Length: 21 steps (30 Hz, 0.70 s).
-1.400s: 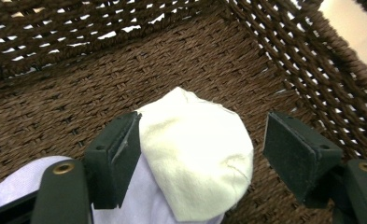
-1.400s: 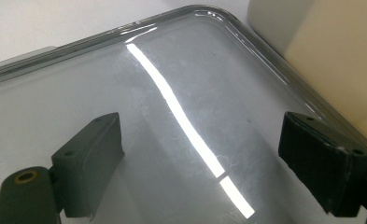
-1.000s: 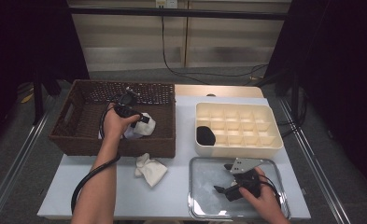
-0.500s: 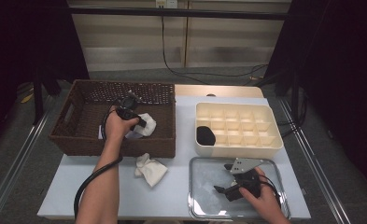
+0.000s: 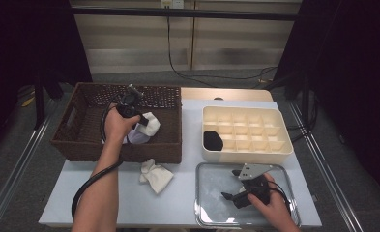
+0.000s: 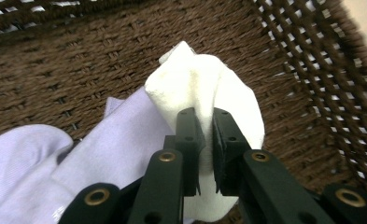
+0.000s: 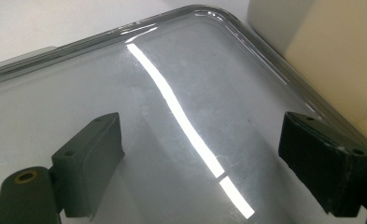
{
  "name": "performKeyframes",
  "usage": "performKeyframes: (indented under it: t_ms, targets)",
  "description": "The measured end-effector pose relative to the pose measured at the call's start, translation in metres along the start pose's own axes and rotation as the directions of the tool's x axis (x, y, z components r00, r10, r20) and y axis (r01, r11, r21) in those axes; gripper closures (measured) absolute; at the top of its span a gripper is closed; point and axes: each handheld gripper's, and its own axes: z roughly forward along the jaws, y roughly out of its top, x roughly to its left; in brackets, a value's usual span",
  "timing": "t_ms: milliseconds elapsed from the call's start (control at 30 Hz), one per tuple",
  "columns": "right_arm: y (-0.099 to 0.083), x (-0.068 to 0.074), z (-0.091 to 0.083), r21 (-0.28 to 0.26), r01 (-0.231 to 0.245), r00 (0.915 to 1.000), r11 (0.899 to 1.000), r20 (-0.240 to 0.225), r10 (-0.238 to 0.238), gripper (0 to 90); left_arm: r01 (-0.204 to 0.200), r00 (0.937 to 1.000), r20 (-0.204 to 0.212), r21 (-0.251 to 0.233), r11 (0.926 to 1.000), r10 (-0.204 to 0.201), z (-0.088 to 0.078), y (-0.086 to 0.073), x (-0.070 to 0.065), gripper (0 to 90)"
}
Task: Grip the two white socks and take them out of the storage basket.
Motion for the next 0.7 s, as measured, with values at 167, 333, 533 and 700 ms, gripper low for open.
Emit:
performKeyframes:
  t_ms: [167, 333, 533, 700]
  targets:
    - [0.0, 0.0, 0.0, -0.001, -0.003, 1.0, 1.0, 0.0, 0.003, 12.9, -0.026, 0.9996, 0.008, -0.005, 0.9997, 0.026, -0.016, 0.002, -0.004, 82.6]
    - [0.0, 0.0, 0.0, 0.0, -0.006, 1.0, 1.0, -0.001, 0.006, 12.9, -0.048, 0.9988, 0.001, -0.002, 0.9988, 0.048, -0.032, 0.001, -0.007, 82.6]
    - [0.0, 0.0, 0.0, -0.002, -0.002, 1.0, 1.0, 0.001, 0.002, 12.9, -0.074, 0.9971, 0.014, -0.021, 0.997, 0.074, -0.049, 0.001, -0.011, 82.5]
    - [0.0, 0.0, 0.0, -0.002, -0.003, 1.0, 1.0, 0.001, 0.003, 12.9, -0.056, 0.9976, 0.038, -0.031, 0.9979, 0.058, -0.061, 0.0, -0.015, 82.7]
